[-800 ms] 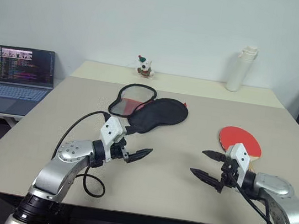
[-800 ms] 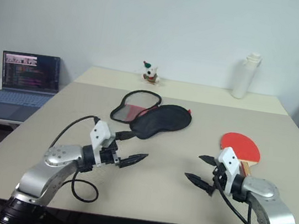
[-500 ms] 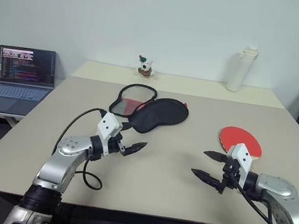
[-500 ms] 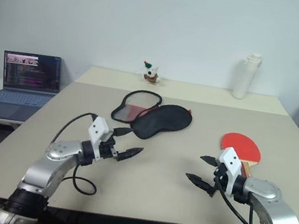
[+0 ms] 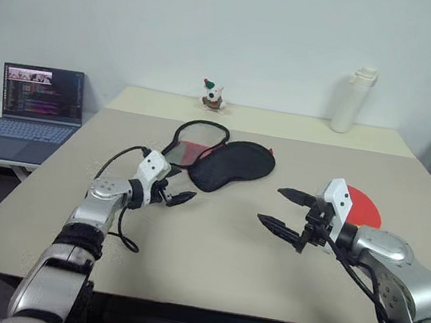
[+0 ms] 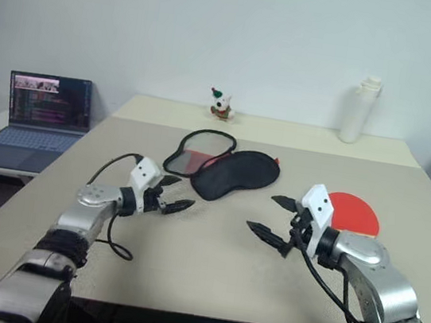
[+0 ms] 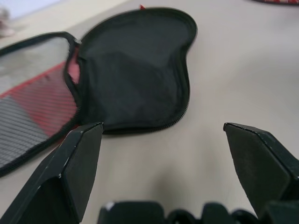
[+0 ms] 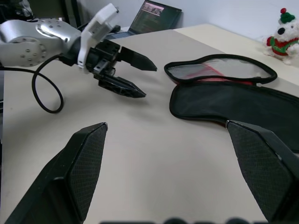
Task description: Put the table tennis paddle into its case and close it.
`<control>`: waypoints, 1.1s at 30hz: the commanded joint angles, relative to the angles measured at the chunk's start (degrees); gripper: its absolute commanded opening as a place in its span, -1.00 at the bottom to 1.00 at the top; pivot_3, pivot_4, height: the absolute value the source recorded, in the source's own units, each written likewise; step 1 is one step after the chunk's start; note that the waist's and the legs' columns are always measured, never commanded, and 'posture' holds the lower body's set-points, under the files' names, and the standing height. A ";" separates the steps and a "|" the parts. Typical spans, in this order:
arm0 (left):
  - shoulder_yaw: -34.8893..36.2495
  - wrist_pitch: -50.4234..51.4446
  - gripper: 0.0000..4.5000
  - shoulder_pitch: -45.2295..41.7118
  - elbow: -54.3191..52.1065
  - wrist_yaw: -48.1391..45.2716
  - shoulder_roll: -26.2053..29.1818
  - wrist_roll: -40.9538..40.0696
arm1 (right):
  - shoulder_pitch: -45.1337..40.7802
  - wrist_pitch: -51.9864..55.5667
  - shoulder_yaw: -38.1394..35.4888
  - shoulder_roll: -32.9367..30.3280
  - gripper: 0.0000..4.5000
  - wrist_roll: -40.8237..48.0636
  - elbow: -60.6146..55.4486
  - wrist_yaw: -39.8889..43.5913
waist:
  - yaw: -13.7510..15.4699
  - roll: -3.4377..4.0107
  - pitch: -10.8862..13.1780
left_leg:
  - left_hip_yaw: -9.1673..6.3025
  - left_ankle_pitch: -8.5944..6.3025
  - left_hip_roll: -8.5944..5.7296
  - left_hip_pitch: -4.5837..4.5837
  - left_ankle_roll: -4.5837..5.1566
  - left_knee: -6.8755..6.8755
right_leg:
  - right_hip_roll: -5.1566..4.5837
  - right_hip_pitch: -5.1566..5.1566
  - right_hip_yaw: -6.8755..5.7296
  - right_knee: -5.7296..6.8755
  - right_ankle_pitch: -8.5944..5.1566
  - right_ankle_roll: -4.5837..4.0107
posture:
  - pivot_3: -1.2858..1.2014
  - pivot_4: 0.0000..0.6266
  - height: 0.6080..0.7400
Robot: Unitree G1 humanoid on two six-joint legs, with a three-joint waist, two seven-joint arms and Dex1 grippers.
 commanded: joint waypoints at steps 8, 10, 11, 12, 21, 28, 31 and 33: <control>-2.85 -7.35 1.00 -12.32 18.79 4.24 -5.11 9.76 | 1.66 0.30 -1.19 0.21 0.99 1.23 -5.17 -2.97 | -0.65 -0.04 0.02 | 0.06 -0.01 0.03 0.00 0.01 -0.02 | 0.07 -0.06 0.06 0.03 0.02 0.03 | 0.03 -0.52 1.00; -2.77 -6.63 1.00 -12.80 20.10 5.62 -5.61 10.86 | 2.01 0.59 -1.38 0.07 0.99 1.49 -5.54 -3.32 | -0.66 -0.04 0.02 | 0.05 -0.01 0.03 0.00 0.01 -0.02 | 0.11 -0.06 0.04 0.05 0.02 0.04 | 0.03 -0.52 1.00; -2.78 -6.13 1.00 -12.86 20.71 6.63 -5.83 11.48 | 2.21 0.77 -1.53 -0.03 0.99 1.64 -5.75 -3.47 | -0.66 -0.04 0.02 | 0.04 -0.01 0.04 0.00 0.01 -0.01 | 0.12 -0.06 0.04 0.06 0.02 0.04 | 0.03 -0.52 1.00; -2.69 -5.68 1.00 -12.88 21.18 7.47 -5.98 11.95 | 2.34 0.95 -1.63 -0.10 0.99 1.75 -5.93 -3.62 | -0.66 -0.04 0.02 | 0.04 -0.01 0.04 0.01 0.01 -0.01 | 0.12 -0.06 0.05 0.06 0.01 0.04 | 0.03 -0.52 1.00; -0.72 -3.34 0.46 -12.78 22.44 10.76 -7.74 12.85 | 3.10 2.00 -4.16 -1.01 1.00 2.61 -6.82 -5.63 | -0.62 -0.04 0.02 | 0.03 0.00 0.06 0.06 0.01 0.02 | 0.09 -0.02 0.08 0.10 0.02 0.05 | 0.03 -0.52 1.00; 0.58 -2.66 -0.66 -13.28 22.63 11.38 -8.92 12.75 | 3.37 2.96 -6.06 -2.07 1.00 3.08 -7.52 -6.43 | -0.64 -0.04 0.02 | 0.03 0.00 0.05 0.07 0.01 0.01 | 0.09 -0.01 0.08 0.11 0.02 0.05 | 0.03 -0.52 1.00; 1.84 -2.40 -0.98 -13.58 22.41 10.50 -9.54 11.81 | 3.48 3.22 -6.59 -2.27 1.00 3.29 -7.66 -6.76 | -0.61 -0.05 0.01 | 0.05 0.00 0.05 0.06 0.01 0.01 | 0.09 -0.01 0.08 0.10 0.02 0.05 | 0.03 -0.52 1.00; 2.93 -2.31 -0.98 -13.72 22.07 9.20 -10.26 10.83 | 3.62 3.29 -6.93 -2.31 1.00 3.18 -7.64 -6.90 | -0.61 -0.05 0.02 | 0.05 0.00 0.05 0.06 0.01 0.01 | 0.07 -0.01 0.09 0.10 0.02 0.05 | 0.03 -0.52 1.00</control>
